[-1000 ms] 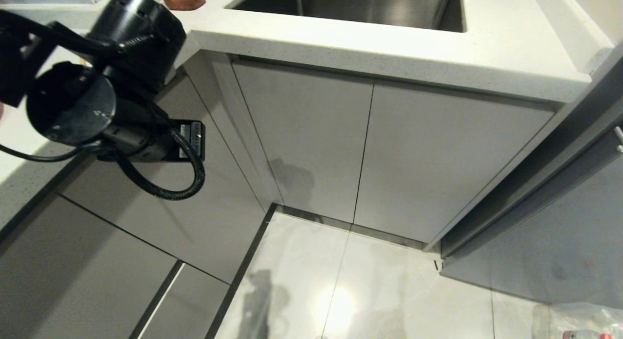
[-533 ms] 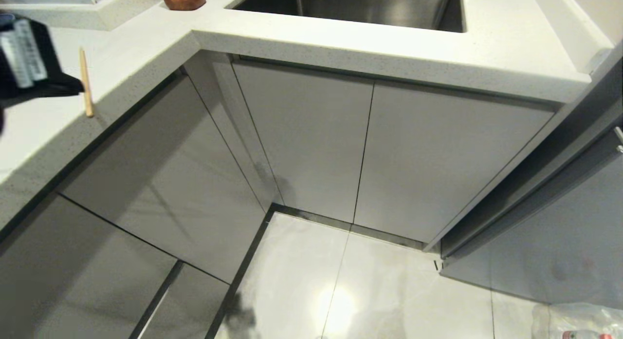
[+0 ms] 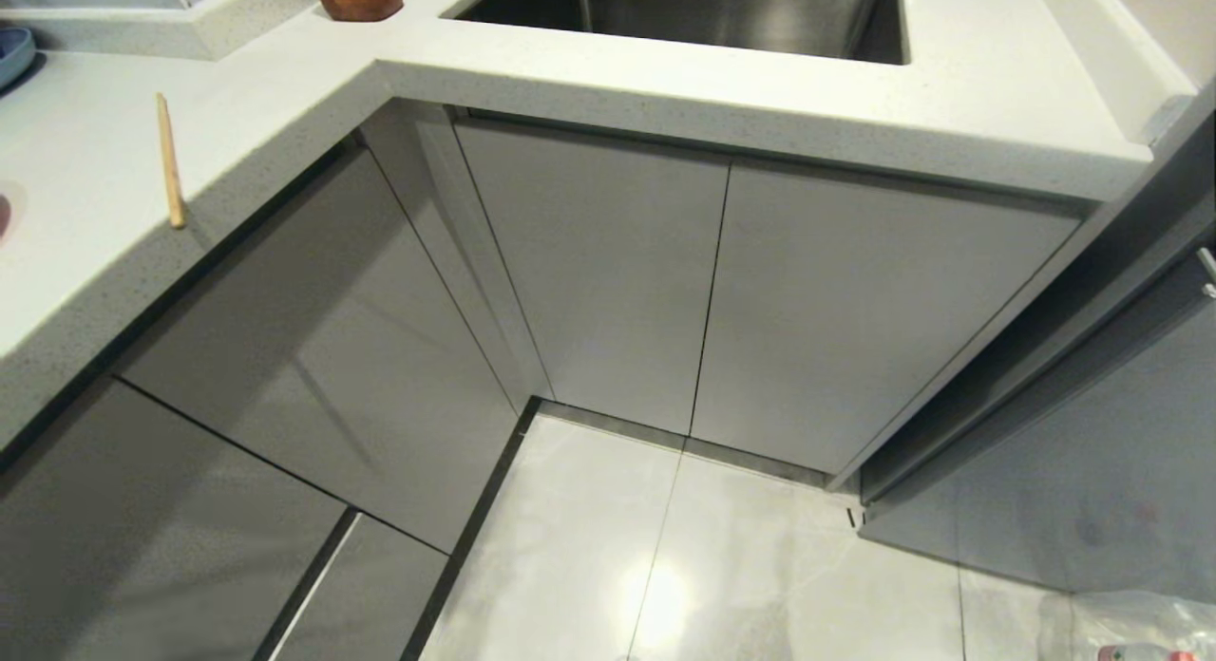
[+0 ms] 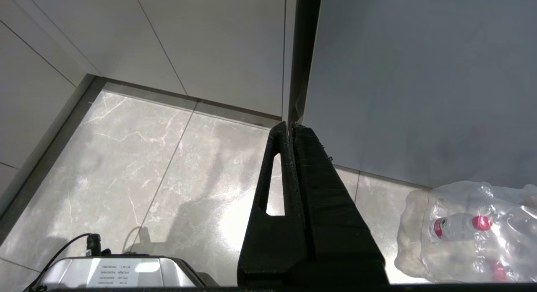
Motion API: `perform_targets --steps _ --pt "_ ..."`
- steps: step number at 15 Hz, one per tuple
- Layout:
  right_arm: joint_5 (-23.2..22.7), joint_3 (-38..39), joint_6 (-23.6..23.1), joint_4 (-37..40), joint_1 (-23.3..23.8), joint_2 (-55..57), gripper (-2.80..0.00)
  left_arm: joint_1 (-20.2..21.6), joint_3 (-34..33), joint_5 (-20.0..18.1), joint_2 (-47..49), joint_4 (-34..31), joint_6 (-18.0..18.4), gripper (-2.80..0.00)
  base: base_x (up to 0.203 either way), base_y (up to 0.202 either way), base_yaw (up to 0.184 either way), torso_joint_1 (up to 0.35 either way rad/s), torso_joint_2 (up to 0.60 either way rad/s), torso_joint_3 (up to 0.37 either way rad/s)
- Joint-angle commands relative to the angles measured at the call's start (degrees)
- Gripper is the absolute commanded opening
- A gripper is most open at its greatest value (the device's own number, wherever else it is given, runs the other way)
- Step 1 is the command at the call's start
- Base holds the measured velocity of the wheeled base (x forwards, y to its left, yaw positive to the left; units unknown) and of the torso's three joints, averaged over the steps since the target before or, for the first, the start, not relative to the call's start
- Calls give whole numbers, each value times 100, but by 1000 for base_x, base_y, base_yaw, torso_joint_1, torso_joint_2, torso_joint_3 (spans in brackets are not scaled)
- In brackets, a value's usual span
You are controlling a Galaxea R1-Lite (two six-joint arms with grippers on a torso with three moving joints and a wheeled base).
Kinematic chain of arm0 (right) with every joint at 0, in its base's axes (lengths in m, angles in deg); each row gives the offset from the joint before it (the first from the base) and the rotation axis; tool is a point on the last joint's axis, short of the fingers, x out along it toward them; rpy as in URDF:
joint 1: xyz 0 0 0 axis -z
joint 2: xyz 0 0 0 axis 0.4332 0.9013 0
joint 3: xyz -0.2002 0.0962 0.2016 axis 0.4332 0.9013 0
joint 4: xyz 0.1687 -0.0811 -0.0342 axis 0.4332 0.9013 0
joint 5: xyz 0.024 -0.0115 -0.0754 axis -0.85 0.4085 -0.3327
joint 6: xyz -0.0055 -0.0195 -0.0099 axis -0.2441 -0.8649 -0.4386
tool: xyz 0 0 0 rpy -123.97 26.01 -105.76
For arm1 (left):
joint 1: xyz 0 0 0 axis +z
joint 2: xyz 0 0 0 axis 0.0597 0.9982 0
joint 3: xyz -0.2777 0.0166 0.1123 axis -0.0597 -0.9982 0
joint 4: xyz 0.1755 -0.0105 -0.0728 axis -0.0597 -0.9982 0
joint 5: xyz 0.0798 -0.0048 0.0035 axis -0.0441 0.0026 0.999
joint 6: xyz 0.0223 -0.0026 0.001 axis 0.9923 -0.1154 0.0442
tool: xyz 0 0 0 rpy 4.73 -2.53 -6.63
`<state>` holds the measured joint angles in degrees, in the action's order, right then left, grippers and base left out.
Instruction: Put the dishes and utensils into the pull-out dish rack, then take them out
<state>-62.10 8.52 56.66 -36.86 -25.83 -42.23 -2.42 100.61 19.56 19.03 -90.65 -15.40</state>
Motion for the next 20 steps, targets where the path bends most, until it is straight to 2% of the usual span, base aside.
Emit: perform_targets --steps 1,5,6,8,11,12,14,20 --pt "-1 0 0 0 -2 9 -280 339 -1041 -198 -1279 161 307 -280 0 0 0 0 0 0" --pt "-1 0 0 0 -2 9 -280 603 -3893 -488 -2892 1856 1534 -280 0 0 0 0 0 0" --pt "-1 0 0 0 -2 9 -280 606 -4477 -543 -3225 2149 1685 -280 0 0 0 0 0 0" --pt "-1 0 0 0 -2 9 -280 603 -5639 -824 -3818 2739 1833 -280 0 0 0 0 0 0" --pt "-1 0 0 0 -2 9 -280 595 -6962 -1117 -4063 3805 1706 -280 0 0 0 0 0 0" --pt "-1 0 0 0 -2 9 -280 594 -7280 -1200 -4084 3992 1671 -280 0 0 0 0 0 0" --pt "-1 0 0 0 -2 9 -280 598 -7663 -1653 -4107 4210 1395 -280 0 0 0 0 0 0" --pt "-1 0 1 0 -2 9 -280 601 -7677 -1599 -4109 4233 1037 -280 0 0 0 0 0 0"
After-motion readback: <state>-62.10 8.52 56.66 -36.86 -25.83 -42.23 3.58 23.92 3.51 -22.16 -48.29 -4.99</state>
